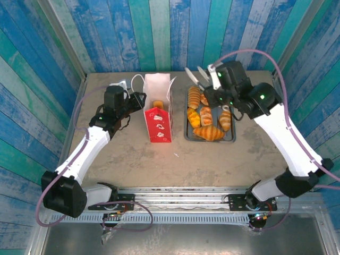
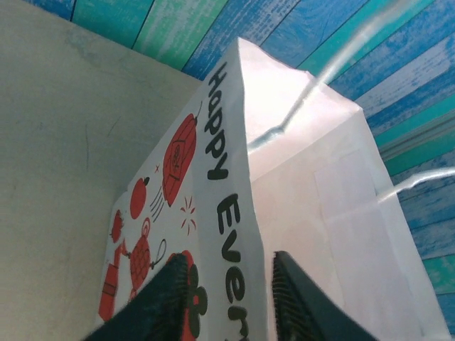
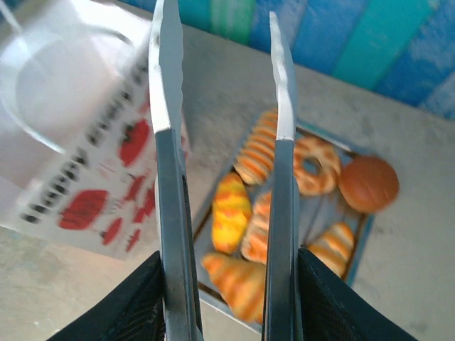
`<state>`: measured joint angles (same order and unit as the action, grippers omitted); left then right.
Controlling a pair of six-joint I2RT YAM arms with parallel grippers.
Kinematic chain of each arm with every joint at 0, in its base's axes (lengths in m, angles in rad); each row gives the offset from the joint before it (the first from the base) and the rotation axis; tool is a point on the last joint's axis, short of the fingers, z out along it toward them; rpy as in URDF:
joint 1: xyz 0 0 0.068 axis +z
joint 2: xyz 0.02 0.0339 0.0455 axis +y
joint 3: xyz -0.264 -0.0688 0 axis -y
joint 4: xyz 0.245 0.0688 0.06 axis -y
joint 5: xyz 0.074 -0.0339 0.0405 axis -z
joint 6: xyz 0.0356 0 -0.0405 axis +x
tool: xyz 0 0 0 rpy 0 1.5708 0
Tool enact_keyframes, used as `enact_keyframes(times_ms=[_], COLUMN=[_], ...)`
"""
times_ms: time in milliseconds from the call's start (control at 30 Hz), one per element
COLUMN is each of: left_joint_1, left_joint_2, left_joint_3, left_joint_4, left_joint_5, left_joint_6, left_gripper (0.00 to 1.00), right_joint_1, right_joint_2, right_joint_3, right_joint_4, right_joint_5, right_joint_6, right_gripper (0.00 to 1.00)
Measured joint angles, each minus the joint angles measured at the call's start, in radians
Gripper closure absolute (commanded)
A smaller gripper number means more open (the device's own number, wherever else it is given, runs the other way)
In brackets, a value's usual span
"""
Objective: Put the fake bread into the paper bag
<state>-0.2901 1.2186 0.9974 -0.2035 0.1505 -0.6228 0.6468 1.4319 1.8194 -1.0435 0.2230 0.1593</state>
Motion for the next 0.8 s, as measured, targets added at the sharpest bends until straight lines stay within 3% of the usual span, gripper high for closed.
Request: enact_keyframes(times_ms=[300,567,800], left_joint_1=[0.0,0.0,0.0], left_joint_2=[-0.02,-0.026,-0.08], left_joint_3=[0.01,0.01,0.01], left_joint_4=[-0.007,-0.021,-0.052], left_joint_5=[-0.007,-0.016,-0.038], left_joint_6=[0.006,0.026,0.049], left_gripper=[0.47,0.31,0.25], right_joint_1=[-0.134,-0.166,-0.264], right_joint_2=[-0.182,-0.158,-0.08], right_joint_3=[-0.37,-0.54,-0.605], right_joint_4=[0.017,0.069,0.13], right_joint_5=[-0.059,-0.106,-0.216], right_joint_6=[0.074,0.113,0.11], right_gripper=[0.54,0.53,0.53])
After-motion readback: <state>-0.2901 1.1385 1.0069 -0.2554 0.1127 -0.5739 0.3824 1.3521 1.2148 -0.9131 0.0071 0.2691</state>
